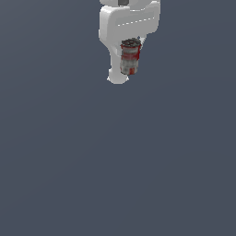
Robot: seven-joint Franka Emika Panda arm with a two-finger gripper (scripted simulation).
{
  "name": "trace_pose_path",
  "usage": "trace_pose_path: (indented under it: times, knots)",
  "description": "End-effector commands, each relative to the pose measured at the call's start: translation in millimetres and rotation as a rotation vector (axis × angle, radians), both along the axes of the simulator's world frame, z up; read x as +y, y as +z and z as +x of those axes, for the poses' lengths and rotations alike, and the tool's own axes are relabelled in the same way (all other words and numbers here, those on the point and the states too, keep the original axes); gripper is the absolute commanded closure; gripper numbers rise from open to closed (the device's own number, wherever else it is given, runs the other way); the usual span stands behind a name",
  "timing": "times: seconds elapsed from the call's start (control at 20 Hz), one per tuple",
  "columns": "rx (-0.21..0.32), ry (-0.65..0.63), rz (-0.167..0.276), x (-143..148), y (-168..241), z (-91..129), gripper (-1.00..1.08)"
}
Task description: Pick up the object and move it to a goal position.
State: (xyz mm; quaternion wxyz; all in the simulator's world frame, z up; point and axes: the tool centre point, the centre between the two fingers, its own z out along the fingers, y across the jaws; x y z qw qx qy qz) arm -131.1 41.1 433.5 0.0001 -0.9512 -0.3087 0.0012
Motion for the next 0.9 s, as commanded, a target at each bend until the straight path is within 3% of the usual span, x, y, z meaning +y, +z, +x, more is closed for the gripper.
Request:
trace_pose_path:
  times: [0.0,0.4,0.85]
  knots:
    - [-0.002,0.0,0.0,5.8,24.3,-3.4,1.08]
    - [-0.002,-0.001,0.0,18.1,72.9,-8.4,1.08]
    - [-0.002,-0.001,0.0,22.3,90.3,-9.4,1.08]
